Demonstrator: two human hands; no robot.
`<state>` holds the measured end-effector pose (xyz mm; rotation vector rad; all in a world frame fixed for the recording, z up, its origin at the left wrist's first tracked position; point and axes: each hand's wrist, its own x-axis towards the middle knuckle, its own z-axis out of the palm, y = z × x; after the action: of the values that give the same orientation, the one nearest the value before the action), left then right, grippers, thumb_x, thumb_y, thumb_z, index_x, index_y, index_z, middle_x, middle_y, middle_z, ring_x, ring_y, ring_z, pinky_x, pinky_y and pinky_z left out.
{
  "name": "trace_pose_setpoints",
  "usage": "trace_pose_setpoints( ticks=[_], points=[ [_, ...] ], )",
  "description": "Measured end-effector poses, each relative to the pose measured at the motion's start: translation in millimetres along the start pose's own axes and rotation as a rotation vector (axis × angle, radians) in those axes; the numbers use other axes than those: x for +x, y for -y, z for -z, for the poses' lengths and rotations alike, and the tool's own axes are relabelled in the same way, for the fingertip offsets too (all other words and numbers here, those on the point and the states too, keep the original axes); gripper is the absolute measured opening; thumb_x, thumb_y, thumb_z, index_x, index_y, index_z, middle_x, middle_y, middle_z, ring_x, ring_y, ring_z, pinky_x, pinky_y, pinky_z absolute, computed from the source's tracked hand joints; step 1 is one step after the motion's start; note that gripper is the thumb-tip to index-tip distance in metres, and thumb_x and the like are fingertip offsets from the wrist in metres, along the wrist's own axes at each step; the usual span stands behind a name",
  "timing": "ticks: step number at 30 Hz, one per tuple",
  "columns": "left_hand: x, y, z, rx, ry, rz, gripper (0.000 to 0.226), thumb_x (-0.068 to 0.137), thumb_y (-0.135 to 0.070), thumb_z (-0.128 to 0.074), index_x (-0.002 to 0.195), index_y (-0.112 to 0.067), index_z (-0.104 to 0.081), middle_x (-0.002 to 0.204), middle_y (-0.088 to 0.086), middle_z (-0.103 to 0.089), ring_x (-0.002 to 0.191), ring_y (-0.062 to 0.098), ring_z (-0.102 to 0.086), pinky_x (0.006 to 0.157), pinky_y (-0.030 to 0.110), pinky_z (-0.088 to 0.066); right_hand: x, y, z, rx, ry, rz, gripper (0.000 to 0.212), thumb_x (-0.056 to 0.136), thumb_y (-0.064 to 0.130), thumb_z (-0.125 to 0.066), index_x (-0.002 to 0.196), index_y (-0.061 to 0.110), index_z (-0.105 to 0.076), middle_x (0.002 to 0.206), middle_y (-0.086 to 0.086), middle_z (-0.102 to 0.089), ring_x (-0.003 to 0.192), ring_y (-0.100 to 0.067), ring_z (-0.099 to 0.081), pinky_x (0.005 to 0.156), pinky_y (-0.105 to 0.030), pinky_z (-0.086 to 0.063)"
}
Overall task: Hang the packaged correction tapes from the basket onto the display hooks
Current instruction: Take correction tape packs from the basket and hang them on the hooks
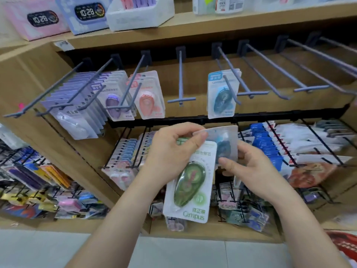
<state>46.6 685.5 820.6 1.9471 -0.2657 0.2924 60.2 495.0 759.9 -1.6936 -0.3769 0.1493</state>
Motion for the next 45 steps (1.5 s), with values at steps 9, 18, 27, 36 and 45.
trace_pose_setpoints(
  ticks=[9,18,27,36,45],
  points=[
    [28,-17,-45,-0.103,-0.116,-0.033,0.016,0.093,-0.022,-0.068,0.081,-0.032,-0.07,0.072,-0.023,-0.065,0.074,-0.001,-0.059,0.071,0.024,-0.051,3,-2,25,0.155,-0.156,0.076,0.032,0.082,0.045,-0.07,0.11,0.031,-0.069,0.105,0.001,-0.076,0.098,-0.021,-0.072,0.082,-0.044,-0.058],
    [31,-17,-49,-0.159,-0.176,-0.002,0.016,0.093,-0.024,-0.068,0.079,-0.031,-0.072,0.078,-0.01,-0.068,0.077,0.013,-0.063,0.072,0.041,-0.055,2,0,33,0.183,-0.12,0.027,0.033,0.076,0.032,-0.072,0.108,0.025,-0.069,0.094,-0.004,-0.077,0.084,-0.023,-0.073,0.069,-0.041,-0.059],
    [-11,21,-34,-0.087,0.03,0.28,0.011,0.09,-0.016,-0.069,0.08,-0.02,-0.072,0.062,-0.014,-0.061,0.057,0.0,-0.05,0.057,0.011,-0.04,13,6,59,0.557,-0.403,0.079,0.033,0.054,0.029,-0.08,0.083,0.016,-0.071,0.077,0.0,-0.075,0.067,-0.013,-0.069,0.059,-0.023,-0.057],
    [-12,22,-20,0.133,0.283,0.135,0.012,0.086,-0.041,-0.063,0.088,-0.037,-0.074,0.064,-0.013,-0.058,0.062,0.003,-0.048,0.062,0.015,-0.037,27,47,31,0.221,-0.414,0.218,0.015,0.066,0.02,-0.083,0.076,0.015,-0.072,0.068,0.004,-0.072,0.064,-0.01,-0.066,0.058,-0.029,-0.057],
    [-14,23,-29,0.08,0.181,0.066,0.028,0.094,-0.032,-0.057,0.074,-0.017,-0.068,0.057,-0.015,-0.045,0.057,0.0,-0.039,0.056,0.014,-0.032,35,52,28,0.308,-0.396,0.165,0.021,0.091,0.017,-0.069,0.072,0.023,-0.075,0.072,0.003,-0.074,0.071,-0.012,-0.069,0.069,-0.033,-0.058]
  ],
)
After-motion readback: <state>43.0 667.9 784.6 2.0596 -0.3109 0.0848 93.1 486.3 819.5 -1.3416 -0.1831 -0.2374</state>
